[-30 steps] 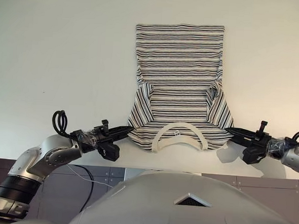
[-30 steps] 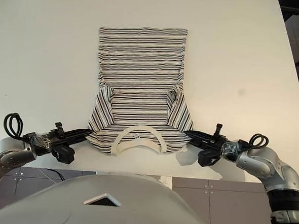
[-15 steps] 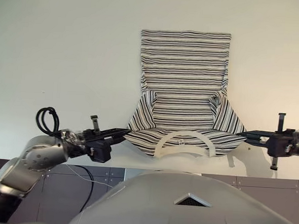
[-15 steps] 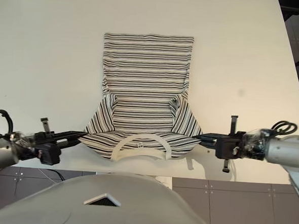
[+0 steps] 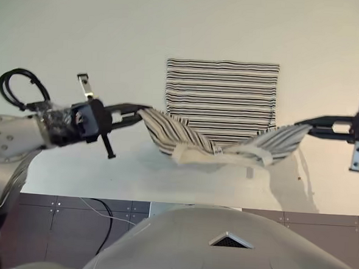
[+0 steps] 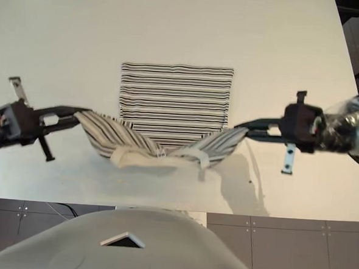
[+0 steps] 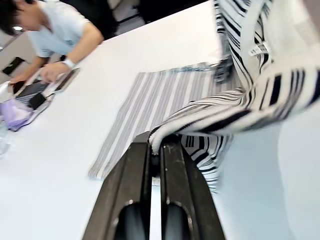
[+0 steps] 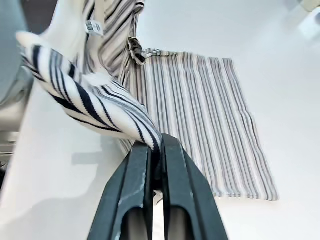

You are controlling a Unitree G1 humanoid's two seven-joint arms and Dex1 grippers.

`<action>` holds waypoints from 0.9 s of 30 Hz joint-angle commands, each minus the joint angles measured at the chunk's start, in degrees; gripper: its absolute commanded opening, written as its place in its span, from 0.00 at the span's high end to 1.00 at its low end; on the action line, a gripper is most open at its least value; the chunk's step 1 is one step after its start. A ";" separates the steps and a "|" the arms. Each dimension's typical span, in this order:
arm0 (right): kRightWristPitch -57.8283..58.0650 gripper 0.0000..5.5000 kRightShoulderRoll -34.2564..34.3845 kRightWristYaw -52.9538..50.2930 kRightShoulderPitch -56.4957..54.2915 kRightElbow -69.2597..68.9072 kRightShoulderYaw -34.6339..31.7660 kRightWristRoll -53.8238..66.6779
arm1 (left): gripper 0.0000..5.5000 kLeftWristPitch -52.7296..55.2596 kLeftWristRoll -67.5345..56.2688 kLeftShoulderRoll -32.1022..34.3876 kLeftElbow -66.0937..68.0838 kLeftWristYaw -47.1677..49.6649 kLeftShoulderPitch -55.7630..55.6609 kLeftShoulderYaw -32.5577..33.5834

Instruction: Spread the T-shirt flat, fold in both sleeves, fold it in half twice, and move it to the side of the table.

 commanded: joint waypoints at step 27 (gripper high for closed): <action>-9.75 0.70 41.30 -13.70 -45.27 83.24 8.32 -25.39 | 0.71 -17.21 31.80 -36.21 82.16 15.49 -46.88 -15.61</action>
